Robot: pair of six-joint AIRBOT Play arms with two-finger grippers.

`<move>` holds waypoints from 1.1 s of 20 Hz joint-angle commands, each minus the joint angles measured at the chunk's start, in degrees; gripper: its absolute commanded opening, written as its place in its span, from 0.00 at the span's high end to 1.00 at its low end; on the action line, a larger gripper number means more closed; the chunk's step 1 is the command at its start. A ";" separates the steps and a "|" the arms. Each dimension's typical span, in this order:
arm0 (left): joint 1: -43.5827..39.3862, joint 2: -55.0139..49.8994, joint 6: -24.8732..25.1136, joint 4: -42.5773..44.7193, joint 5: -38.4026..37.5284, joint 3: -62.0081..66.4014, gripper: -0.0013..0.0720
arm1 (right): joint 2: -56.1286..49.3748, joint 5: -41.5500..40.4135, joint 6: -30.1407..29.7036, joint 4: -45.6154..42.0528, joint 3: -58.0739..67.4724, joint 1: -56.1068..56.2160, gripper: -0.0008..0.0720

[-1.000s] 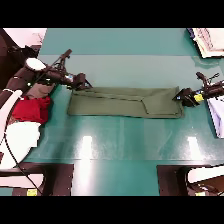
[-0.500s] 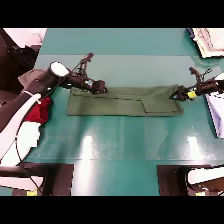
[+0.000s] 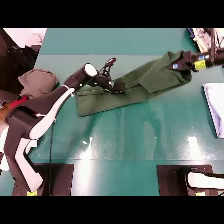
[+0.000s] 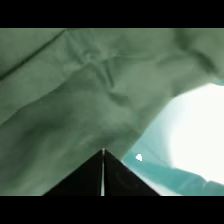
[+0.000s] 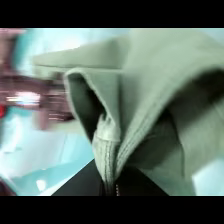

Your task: Fold the shirts.

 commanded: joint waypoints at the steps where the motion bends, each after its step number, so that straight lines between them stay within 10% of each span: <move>1: -0.98 -6.71 -4.33 0.22 0.59 7.41 0.95 | 0.63 -0.17 3.80 0.63 6.32 6.43 0.97; 8: -0.90 -7.13 -5.60 0.22 4.98 8.24 0.95 | -7.06 0.92 4.68 0.50 16.11 14.84 0.97; 22: 18.12 11.39 -5.07 17.92 -16.59 8.24 0.95 | -16.68 -3.80 1.49 0.22 21.07 23.56 0.97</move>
